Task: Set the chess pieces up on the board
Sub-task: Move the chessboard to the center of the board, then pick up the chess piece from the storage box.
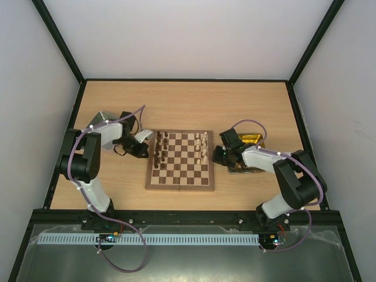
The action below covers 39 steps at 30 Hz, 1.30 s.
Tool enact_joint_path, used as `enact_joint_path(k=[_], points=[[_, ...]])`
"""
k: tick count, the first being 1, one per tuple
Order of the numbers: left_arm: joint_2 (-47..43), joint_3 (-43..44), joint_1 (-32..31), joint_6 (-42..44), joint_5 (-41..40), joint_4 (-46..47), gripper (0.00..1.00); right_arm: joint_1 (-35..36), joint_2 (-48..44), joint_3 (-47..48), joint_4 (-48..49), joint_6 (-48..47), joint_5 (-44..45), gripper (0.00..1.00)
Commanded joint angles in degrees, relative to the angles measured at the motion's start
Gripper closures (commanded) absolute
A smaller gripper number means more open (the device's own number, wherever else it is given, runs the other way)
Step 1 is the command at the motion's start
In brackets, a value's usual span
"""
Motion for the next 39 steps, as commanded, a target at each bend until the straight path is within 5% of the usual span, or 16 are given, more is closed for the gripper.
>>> enact_joint_path(k=[1, 7, 22, 27, 30, 39], points=[[1.8, -0.3, -0.9, 0.9, 0.4, -3.1, 0.98, 0.7, -1.3, -0.2, -2.4, -0.6, -0.1, 0.98], [1.6, -0.4, -0.2, -0.4, -1.1, -1.3, 0.98, 0.7, -2.4, 3.3, -6.5, -2.1, 4.1, 0.98], [-4.9, 0.4, 4.2, 0.0, -11.2, 1.6, 0.65, -0.4, -8.1, 15.7, -21.0, -5.8, 14.6, 0.84], [-9.6, -1.1, 4.2, 1.6, -15.6, 3.7, 0.37, -1.7, -10.7, 15.7, -22.3, -5.7, 16.7, 0.54], [-13.9, -1.9, 4.1, 3.7, -11.7, 3.0, 0.25, -3.9, -11.7, 15.6, -23.8, -5.8, 16.3, 0.48], [-18.2, -5.4, 3.9, 5.4, -7.1, 7.7, 0.28, -11.2, -11.2, 15.8, -25.2, -8.2, 12.2, 0.53]])
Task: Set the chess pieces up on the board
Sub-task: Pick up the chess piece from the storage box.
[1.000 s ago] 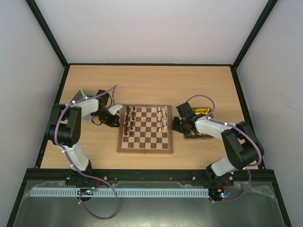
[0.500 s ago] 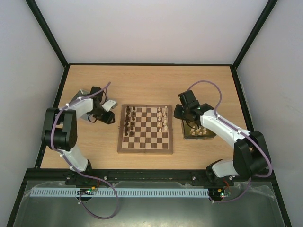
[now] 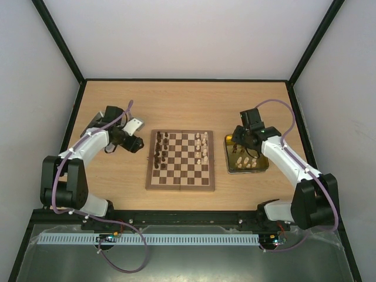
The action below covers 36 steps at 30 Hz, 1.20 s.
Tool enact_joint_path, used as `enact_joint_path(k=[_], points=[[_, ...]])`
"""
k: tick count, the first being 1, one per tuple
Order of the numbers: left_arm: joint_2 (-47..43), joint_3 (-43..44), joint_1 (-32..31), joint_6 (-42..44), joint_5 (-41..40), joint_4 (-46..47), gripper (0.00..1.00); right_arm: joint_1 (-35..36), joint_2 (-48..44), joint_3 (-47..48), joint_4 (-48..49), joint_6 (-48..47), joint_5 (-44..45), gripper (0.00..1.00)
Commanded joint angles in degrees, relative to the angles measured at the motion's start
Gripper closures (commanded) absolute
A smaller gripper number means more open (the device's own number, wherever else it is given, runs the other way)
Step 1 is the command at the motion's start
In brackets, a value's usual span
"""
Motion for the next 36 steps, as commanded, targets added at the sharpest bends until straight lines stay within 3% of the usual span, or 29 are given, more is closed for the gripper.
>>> enact_joint_path(k=[1, 6, 13, 36], points=[[-0.2, -2.5, 0.1, 1.3, 1.6, 3.5, 0.3, -1.2, 1.7, 0.8, -2.6, -1.5, -2.0, 0.54], [0.3, -4.7, 0.0, 0.9, 4.4, 5.8, 0.38, -1.4, 5.4, 1.1, -1.0, -1.3, -2.7, 0.62], [-1.5, -4.7, -0.1, 0.3, 4.2, 5.9, 0.31, -1.5, 10.5, 2.0, 0.8, -0.5, -0.4, 0.65], [-2.5, -5.8, 0.0, 0.3, 9.1, 5.0, 0.29, -3.3, 19.8, 2.8, 6.9, 1.7, -0.7, 0.76]])
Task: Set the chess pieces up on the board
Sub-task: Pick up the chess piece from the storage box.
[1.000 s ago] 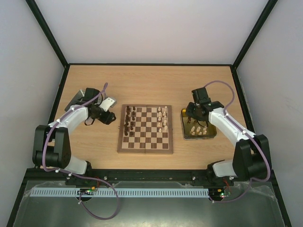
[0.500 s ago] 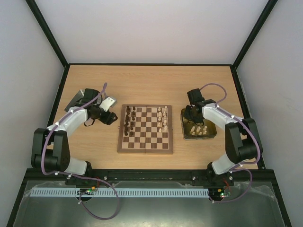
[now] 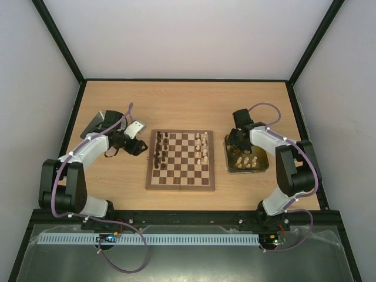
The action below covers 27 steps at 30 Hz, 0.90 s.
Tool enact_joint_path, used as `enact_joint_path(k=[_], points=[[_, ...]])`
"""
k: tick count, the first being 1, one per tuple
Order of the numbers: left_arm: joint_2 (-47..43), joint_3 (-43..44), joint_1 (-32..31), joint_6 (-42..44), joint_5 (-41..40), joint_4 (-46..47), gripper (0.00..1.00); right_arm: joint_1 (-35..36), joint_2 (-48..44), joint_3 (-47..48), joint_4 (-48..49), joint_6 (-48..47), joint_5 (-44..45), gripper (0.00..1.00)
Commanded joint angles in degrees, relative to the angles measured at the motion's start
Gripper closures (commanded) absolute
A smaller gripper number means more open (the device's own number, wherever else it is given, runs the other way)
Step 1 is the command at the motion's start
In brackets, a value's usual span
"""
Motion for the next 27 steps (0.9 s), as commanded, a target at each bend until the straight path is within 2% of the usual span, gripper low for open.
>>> enact_joint_path(k=[1, 6, 11, 15, 27], points=[[-0.3, -0.4, 0.0, 0.0, 1.4, -0.8, 0.29, -0.3, 1.1, 1.2, 0.8, 1.4, 0.5, 0.76], [-0.1, -0.4, 0.0, -0.1, 1.2, -0.8, 0.29, -0.3, 1.0, 0.4, 1.0, 1.3, 0.1, 0.78], [0.0, -0.3, 0.0, -0.3, 1.1, -0.7, 0.29, -0.3, 0.5, 0.9, 0.2, 1.1, 1.5, 0.94], [0.0, -0.3, 0.0, -0.4, 0.8, -0.8, 0.29, -0.2, -1.1, 1.6, -0.9, 1.0, 3.2, 0.98], [0.1, -0.1, 0.3, -0.7, 0.3, -0.9, 0.28, 0.6, -8.9, 0.3, -4.3, 0.7, 6.3, 0.98]])
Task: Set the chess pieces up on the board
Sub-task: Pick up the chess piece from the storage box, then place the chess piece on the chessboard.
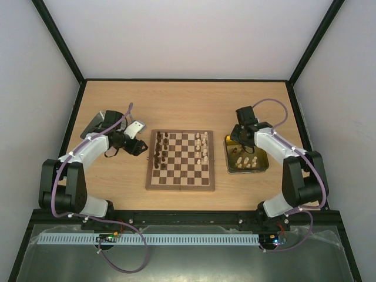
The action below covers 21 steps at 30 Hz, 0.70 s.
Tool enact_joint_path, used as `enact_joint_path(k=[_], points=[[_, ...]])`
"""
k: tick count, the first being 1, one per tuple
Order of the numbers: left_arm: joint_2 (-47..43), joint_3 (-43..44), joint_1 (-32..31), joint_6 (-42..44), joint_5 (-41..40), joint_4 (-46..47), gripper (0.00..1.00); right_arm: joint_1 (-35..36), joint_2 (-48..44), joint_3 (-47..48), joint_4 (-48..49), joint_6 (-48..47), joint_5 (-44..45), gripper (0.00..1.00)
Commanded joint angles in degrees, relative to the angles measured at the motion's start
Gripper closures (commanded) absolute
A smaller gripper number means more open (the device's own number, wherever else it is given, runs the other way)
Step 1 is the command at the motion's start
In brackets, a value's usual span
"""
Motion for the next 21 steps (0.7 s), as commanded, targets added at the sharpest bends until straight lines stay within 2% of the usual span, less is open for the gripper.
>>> enact_joint_path(k=[1, 6, 13, 21], points=[[0.0, 0.1, 0.4, -0.5, 0.2, -1.0, 0.28, 1.4, -4.1, 0.3, -4.3, -1.3, 3.0, 0.98], [-0.3, 0.6, 0.9, -0.6, 0.1, -1.4, 0.28, 9.8, -8.8, 3.3, -10.6, -1.0, 7.0, 0.98], [-0.8, 0.9, 1.5, -0.8, -0.4, -1.6, 0.27, 21.4, -13.0, 8.4, -16.1, 5.4, 4.5, 0.98], [-1.1, 0.8, 2.5, -1.0, -0.5, -1.7, 0.27, 36.8, -10.1, 11.1, -15.7, 12.2, 4.1, 0.98]])
